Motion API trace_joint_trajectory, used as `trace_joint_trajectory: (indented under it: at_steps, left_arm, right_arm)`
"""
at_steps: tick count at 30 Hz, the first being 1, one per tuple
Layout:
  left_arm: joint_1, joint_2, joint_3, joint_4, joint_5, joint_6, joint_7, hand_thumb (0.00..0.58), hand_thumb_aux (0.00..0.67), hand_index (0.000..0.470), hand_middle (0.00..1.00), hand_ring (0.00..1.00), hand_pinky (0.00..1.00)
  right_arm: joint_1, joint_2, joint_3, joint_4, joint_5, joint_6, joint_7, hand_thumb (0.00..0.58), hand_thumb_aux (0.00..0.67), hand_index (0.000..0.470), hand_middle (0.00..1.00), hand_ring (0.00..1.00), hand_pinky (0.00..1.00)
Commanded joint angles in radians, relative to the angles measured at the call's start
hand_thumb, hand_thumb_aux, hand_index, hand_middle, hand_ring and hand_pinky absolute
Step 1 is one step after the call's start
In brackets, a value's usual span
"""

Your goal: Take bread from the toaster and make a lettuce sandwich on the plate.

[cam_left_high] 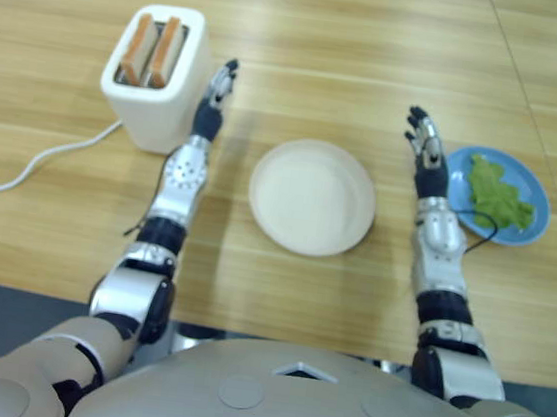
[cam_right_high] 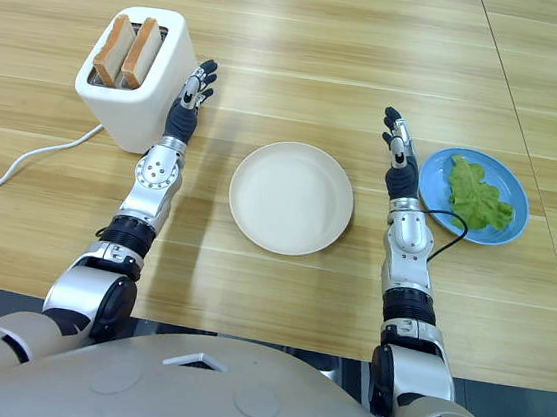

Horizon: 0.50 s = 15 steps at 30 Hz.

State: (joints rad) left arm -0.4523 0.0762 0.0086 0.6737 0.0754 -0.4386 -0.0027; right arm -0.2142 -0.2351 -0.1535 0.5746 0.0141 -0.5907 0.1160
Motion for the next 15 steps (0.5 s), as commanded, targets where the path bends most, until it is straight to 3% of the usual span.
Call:
trace_joint_trajectory:
  at_steps: [1,9,12,15]
  left_arm:
    - [0.005,0.004,-0.006,0.011,0.002,0.021,-0.010,0.000,0.000,0.000,0.00,0.00,0.00]
    - [0.008,0.013,-0.003,-0.007,0.018,0.058,0.008,0.000,0.000,0.000,0.00,0.00,0.00]
    - [0.110,0.026,-0.009,-0.454,0.031,0.118,-0.001,0.000,0.000,0.000,0.00,0.00,0.00]
    - [0.167,0.076,0.020,-0.903,0.055,0.255,-0.037,0.000,0.000,0.000,0.00,0.00,0.00]
  right_arm:
    - [0.004,-0.002,0.004,0.010,-0.006,0.011,-0.006,0.000,0.000,0.000,0.00,0.00,0.00]
    - [0.003,-0.001,0.007,0.012,-0.004,0.017,-0.006,0.000,0.000,0.000,0.00,0.00,0.00]
    - [0.002,-0.001,0.009,0.016,-0.003,0.020,-0.001,0.000,0.000,0.000,0.00,0.00,0.00]
    - [0.007,-0.004,0.007,0.016,0.000,0.020,-0.001,0.000,0.000,0.000,0.00,0.00,0.00]
